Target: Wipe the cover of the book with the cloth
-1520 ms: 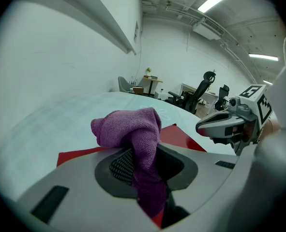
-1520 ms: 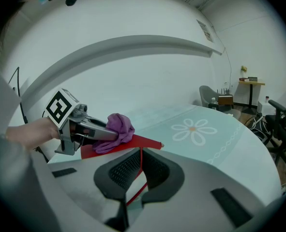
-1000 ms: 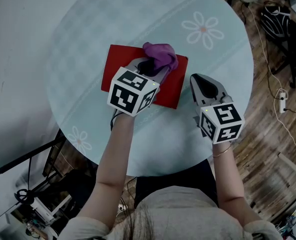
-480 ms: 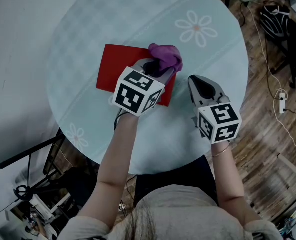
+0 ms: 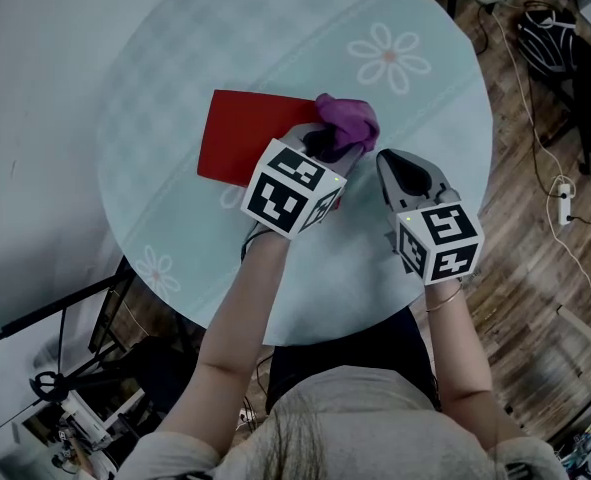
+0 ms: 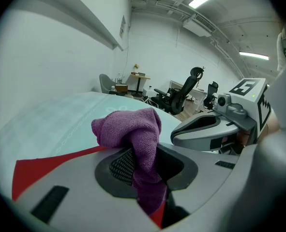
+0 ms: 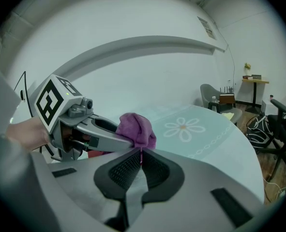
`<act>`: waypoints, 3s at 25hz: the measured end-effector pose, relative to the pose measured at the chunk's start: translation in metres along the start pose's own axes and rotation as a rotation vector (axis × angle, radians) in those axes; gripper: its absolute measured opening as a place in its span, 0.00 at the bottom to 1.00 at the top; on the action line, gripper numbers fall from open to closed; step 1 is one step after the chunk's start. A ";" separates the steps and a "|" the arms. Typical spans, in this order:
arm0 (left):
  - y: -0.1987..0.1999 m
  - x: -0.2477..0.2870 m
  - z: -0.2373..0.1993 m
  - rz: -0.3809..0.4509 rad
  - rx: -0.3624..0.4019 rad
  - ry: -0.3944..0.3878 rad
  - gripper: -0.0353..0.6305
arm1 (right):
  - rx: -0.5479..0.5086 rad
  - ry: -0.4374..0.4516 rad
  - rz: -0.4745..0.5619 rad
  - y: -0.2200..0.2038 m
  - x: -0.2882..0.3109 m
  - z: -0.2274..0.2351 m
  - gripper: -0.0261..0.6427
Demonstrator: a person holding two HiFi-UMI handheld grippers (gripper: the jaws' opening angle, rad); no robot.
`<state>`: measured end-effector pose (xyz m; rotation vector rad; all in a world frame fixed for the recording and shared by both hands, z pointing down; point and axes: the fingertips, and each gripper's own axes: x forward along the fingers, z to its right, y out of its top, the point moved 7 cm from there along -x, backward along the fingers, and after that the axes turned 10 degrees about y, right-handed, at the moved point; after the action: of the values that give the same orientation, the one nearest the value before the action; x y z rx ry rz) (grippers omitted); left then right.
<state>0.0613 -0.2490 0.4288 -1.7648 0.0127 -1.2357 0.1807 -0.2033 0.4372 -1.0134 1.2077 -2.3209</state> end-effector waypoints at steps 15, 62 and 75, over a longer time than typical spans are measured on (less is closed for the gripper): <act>-0.008 -0.077 -0.029 0.134 -0.002 -0.038 0.22 | -0.007 -0.063 0.058 0.008 0.010 -0.062 0.08; -0.126 -0.131 -0.176 0.053 -0.172 0.173 0.22 | -0.013 -0.057 0.015 0.002 0.098 -0.151 0.07; -0.120 -0.119 -0.165 0.013 -0.161 0.186 0.22 | 0.008 -0.048 0.005 -0.004 0.088 -0.126 0.08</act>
<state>-0.1741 -0.2370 0.4323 -1.7765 0.2368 -1.4186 0.0287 -0.1795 0.4301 -1.0562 1.1806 -2.2823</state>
